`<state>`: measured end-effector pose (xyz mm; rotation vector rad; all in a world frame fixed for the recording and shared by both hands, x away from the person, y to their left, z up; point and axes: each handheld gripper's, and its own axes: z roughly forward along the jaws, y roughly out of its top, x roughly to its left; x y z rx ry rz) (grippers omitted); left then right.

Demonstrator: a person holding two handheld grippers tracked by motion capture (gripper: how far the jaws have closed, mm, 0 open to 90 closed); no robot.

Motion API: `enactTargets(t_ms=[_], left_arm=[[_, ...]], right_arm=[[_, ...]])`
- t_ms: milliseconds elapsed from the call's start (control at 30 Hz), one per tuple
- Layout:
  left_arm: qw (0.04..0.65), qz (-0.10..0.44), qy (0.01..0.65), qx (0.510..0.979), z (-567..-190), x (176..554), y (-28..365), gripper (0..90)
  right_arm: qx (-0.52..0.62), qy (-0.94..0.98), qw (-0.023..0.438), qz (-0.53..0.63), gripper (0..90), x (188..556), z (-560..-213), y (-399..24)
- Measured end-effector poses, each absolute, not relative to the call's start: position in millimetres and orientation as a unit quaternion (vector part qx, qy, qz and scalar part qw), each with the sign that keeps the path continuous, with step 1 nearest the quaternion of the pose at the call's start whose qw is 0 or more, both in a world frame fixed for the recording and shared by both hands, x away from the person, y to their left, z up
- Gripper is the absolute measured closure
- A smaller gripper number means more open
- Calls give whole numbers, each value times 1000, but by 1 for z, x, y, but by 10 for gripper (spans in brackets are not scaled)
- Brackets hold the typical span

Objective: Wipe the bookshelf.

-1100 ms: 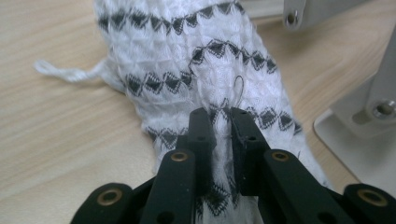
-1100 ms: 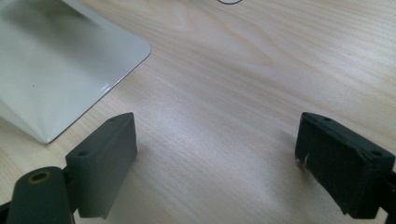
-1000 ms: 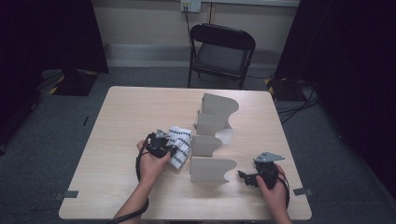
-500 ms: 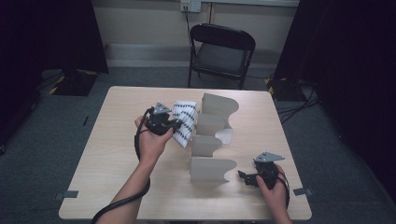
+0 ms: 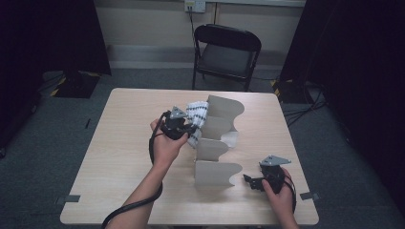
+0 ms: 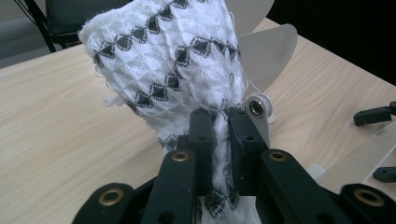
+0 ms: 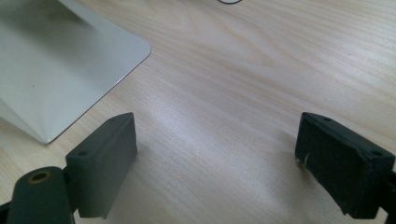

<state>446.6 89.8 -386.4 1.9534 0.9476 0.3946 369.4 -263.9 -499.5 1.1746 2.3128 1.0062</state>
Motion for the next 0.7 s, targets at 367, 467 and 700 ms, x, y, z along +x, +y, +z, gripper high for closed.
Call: enactTargets(t_ms=[367,467,700], left_arm=[[443,165,398,786,-389,446,96,813],[444,175,399,783,-382,446,101,814],[451,197,409,769,-367,445,110,814]], right_arm=[[415,818,179,356,120,369,-499,-264],[415,818,179,356,120,369,-499,-264],[415,818,179,356,120,369,-499,-264]])
